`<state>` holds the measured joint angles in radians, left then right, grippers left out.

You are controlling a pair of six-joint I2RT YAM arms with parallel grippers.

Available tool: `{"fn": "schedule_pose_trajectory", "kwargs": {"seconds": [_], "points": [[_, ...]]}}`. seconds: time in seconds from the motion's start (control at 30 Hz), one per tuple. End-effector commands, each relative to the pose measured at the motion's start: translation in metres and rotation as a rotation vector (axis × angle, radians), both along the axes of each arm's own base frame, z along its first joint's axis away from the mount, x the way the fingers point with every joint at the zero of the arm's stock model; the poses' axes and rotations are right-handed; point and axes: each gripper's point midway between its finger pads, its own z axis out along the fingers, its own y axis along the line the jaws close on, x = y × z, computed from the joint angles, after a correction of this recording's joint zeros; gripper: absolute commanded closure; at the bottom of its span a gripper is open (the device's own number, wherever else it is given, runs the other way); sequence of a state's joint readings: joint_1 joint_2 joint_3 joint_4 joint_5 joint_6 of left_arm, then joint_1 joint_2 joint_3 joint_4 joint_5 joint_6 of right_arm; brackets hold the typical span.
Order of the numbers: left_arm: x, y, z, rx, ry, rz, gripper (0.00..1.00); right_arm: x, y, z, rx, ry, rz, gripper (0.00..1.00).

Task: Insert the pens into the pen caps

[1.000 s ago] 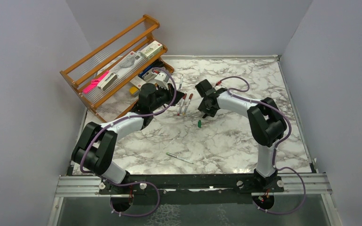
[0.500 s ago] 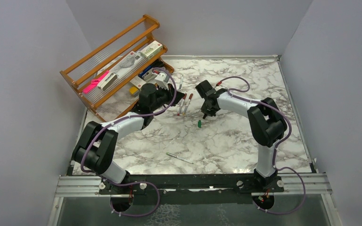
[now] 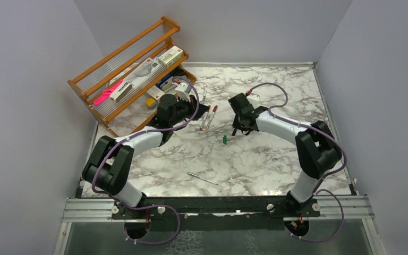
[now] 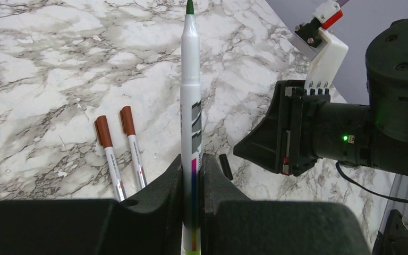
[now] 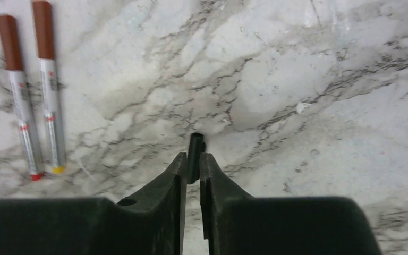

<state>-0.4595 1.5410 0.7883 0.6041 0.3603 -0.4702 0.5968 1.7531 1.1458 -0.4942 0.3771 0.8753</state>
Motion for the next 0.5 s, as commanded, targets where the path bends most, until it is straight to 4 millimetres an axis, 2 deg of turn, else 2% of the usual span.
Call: {"fn": "schedule_pose_trajectory", "kwargs": {"seconds": [0.0,0.1,0.47], "points": [[-0.004,-0.006,-0.001,-0.019,0.015,-0.038,1.00,0.020,0.010,0.017,-0.031,-0.135,0.157,0.97],[-0.004,-0.007,-0.001,-0.021,0.018,-0.040,1.00,0.025,0.015,0.014,-0.046,-0.141,0.203,0.99],[-0.006,-0.006,0.001,-0.024,0.015,-0.041,1.00,0.031,0.032,-0.019,-0.049,-0.071,0.294,0.99]]}}
